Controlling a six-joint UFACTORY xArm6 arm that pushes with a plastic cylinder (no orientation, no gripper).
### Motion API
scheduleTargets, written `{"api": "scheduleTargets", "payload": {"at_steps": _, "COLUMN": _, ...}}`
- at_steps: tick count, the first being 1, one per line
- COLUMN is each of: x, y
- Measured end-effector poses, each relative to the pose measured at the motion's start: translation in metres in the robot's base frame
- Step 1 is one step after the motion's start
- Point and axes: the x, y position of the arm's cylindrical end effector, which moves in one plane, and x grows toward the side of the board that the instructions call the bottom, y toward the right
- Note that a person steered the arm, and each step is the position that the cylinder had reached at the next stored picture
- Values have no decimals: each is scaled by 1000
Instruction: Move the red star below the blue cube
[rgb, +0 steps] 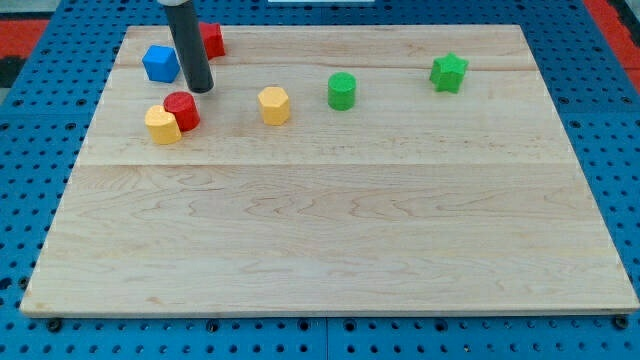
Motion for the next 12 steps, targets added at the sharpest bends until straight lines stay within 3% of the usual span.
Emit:
{"api": "scheduleTargets", "payload": {"at_steps": 2, "x": -66, "y": 45}}
{"api": "scheduleTargets", "payload": {"at_steps": 3, "x": -104, "y": 41}}
{"api": "scheduleTargets", "payload": {"at_steps": 4, "x": -113, "y": 18}}
{"api": "scheduleTargets", "payload": {"at_steps": 9, "x": -91, "y": -25}}
{"api": "scheduleTargets", "payload": {"at_steps": 12, "x": -16, "y": 20}}
